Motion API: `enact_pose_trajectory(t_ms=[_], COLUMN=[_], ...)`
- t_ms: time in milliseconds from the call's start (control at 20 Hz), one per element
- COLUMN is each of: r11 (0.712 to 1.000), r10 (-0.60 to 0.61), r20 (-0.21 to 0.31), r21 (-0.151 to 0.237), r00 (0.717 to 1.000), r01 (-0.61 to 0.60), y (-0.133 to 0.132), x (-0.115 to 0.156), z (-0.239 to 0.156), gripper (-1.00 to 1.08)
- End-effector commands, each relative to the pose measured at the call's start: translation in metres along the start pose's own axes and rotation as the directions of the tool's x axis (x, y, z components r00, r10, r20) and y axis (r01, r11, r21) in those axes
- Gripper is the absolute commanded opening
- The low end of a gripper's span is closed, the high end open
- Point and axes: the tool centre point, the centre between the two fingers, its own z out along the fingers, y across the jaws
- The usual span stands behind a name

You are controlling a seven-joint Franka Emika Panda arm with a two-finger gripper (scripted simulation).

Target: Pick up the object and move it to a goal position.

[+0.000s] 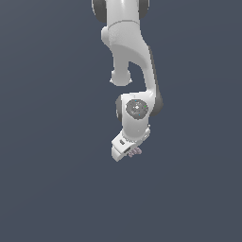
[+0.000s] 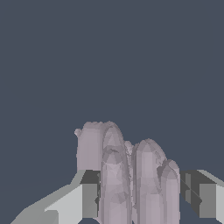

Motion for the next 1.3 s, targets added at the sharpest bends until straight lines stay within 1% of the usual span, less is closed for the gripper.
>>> enact_pose_trajectory(t_ms=[0,300,550,1250], r11=[1.0,1.0,1.0,1.0], r10=[0.0,0.0,0.0,-0.001], r20=[0.001,0.001,0.002,0.004], r21=[0.001,0.001,0.001,0.001], r00=[1.0,1.0,1.0,1.0], r01=[0.0,0.0,0.0,0.001], y=[-0.001,-0.01,-0.027,-0.104], x=[0.0,0.0,0.0,0.003], z=[0.0,-0.013,-0.037,-0.145], gripper=[-1.0,-1.0,-1.0,-1.0])
